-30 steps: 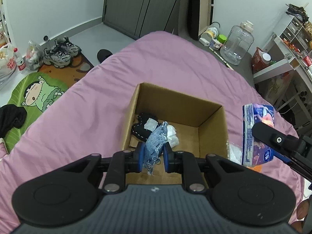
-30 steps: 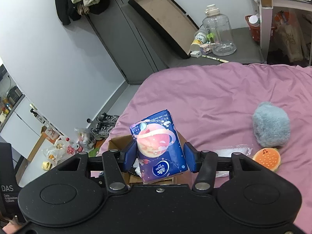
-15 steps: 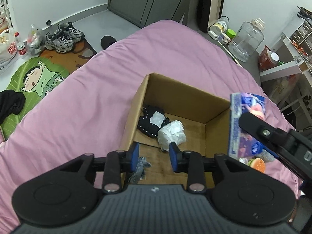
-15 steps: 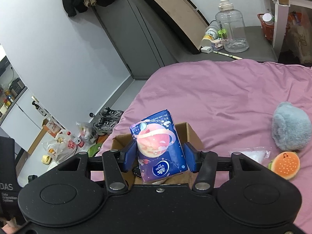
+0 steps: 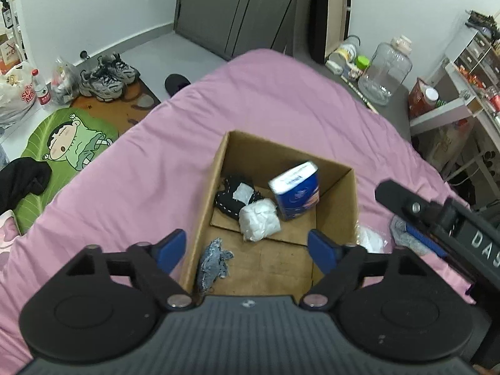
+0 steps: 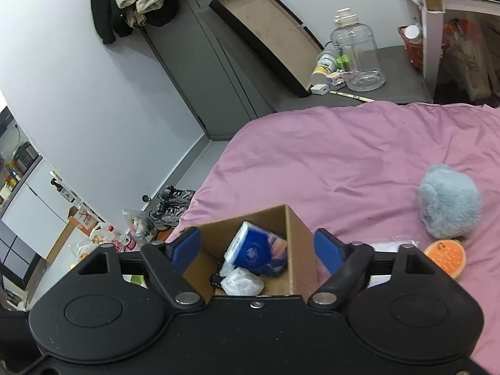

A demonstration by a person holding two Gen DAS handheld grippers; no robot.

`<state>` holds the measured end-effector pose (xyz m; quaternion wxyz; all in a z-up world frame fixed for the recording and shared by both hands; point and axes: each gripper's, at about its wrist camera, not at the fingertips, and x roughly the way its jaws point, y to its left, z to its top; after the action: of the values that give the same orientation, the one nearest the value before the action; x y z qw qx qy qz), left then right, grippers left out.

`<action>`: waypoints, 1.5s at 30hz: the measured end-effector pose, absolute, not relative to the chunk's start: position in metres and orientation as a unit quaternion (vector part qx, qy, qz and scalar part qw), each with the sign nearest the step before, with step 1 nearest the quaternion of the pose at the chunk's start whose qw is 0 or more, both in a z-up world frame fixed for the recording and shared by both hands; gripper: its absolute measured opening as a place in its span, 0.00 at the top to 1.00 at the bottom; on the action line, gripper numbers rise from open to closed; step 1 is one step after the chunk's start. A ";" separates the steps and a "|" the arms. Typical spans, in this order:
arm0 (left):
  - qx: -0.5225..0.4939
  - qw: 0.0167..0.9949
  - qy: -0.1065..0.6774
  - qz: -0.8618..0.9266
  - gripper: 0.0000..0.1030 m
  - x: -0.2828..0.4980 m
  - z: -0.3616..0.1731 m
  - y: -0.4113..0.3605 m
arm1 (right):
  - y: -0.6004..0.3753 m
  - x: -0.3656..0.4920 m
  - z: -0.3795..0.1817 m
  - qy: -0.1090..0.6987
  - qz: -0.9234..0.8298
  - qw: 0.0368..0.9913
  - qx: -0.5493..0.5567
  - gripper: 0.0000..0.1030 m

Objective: Organize soft objects
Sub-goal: 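Open both tools to drop knit plush and tissue pack into box, then move both tools back toward the burger plush and stuffing bag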

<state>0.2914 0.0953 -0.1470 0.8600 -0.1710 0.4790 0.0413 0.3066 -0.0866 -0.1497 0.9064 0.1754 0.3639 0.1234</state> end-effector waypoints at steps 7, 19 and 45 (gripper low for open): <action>-0.168 0.873 0.454 0.066 0.01 0.278 -0.132 0.096 | -0.099 0.294 -0.145 0.389 0.120 0.898 0.169 0.16; -0.153 0.890 0.427 0.058 0.00 0.262 -0.110 0.079 | -0.129 0.276 -0.128 0.392 0.118 0.896 0.172 0.09; -0.098 0.893 0.439 0.027 0.00 0.274 -0.089 0.003 | -0.227 0.268 -0.127 0.379 0.081 0.891 0.238 0.04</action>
<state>0.2737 0.0035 -0.0886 0.8927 -0.0978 0.4391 0.0273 0.2678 -0.2267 -0.1268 0.8909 0.2376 0.3785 0.0815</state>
